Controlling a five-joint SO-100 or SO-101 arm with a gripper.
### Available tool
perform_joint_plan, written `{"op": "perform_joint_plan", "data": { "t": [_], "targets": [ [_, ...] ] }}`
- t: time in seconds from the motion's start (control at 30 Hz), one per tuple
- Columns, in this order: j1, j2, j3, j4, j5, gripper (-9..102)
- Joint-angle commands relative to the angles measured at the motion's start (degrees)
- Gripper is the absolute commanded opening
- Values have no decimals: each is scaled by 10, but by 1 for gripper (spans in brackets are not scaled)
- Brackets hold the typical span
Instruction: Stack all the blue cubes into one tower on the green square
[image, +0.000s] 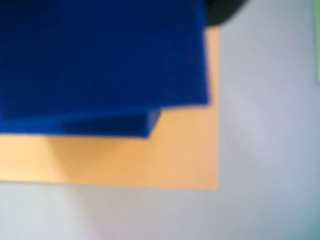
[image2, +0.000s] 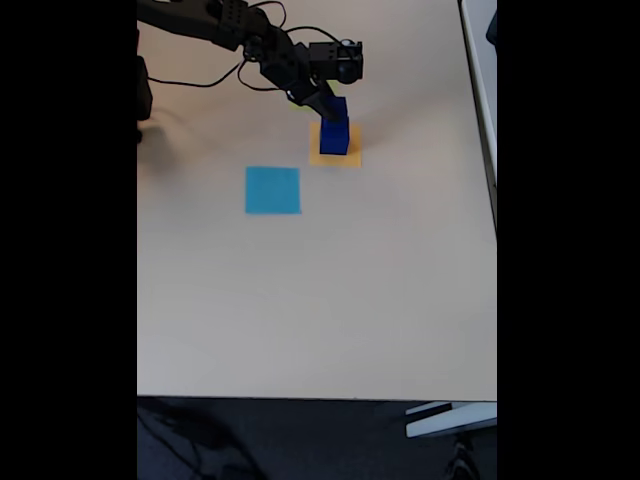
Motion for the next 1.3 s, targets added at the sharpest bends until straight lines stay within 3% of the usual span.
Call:
{"op": "perform_joint_plan", "data": {
  "t": [0.0,0.3,0.43,0.93,1.27],
  "targets": [
    [16,61,-44,39,-22,14],
    [60,86,-180,211,-98,14],
    [74,105,-181,230,-113,14],
    [127,145,-61,223,-108,11],
    [158,197,95,136,-119,11]
  ]
}}
